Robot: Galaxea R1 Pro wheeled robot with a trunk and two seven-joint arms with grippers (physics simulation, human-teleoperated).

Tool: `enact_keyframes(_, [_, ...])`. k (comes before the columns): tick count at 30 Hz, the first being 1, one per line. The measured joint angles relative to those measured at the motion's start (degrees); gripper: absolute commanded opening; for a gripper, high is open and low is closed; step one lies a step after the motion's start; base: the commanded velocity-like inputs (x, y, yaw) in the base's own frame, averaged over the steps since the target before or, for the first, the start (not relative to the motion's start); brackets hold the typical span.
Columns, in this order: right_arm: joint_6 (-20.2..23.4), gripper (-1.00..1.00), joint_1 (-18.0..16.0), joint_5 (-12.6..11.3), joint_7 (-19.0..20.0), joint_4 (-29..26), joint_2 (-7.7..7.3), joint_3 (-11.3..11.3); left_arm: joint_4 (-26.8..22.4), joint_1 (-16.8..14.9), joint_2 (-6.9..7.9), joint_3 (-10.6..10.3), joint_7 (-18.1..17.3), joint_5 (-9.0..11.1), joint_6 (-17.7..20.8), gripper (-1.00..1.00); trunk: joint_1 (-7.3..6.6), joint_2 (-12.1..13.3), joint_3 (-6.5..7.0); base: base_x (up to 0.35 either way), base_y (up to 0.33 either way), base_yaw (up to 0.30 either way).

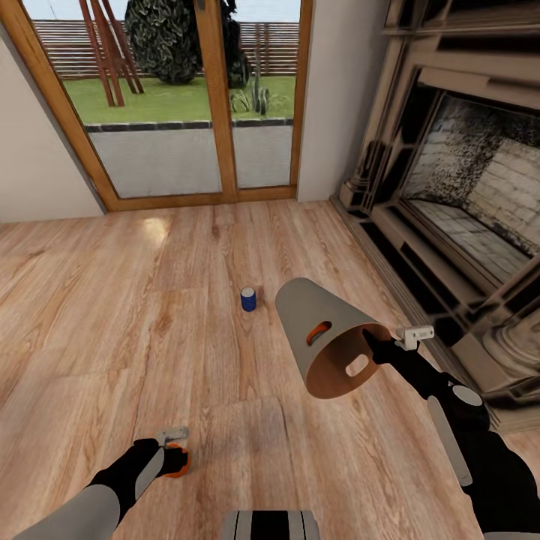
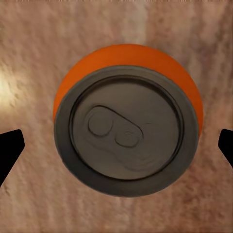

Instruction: Put the three can of soda from the living room inside the tash can in the kitchen.

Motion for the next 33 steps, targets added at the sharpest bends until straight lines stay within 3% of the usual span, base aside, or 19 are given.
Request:
enact_keyframes(19, [0.0, -1.0, 0.0, 0.0, 0.1, -0.1, 0.0, 0.1, 0.0, 0.0, -0.29, 0.0, 0.0, 0.1, -0.2, -1.0, 0.0, 0.0, 0.0, 0.0, 0.0, 0.0])
enact_keyframes(33, [0.0, -1.0, 0.0, -0.1, 0.1, -0.4, 0.07, 0.1, 0.0, 0.0, -0.85, -0.1, 0.0, -0.1, -0.3, -1.0, -0.37, 0.2, 3.1, 0.0, 0.0, 0.0])
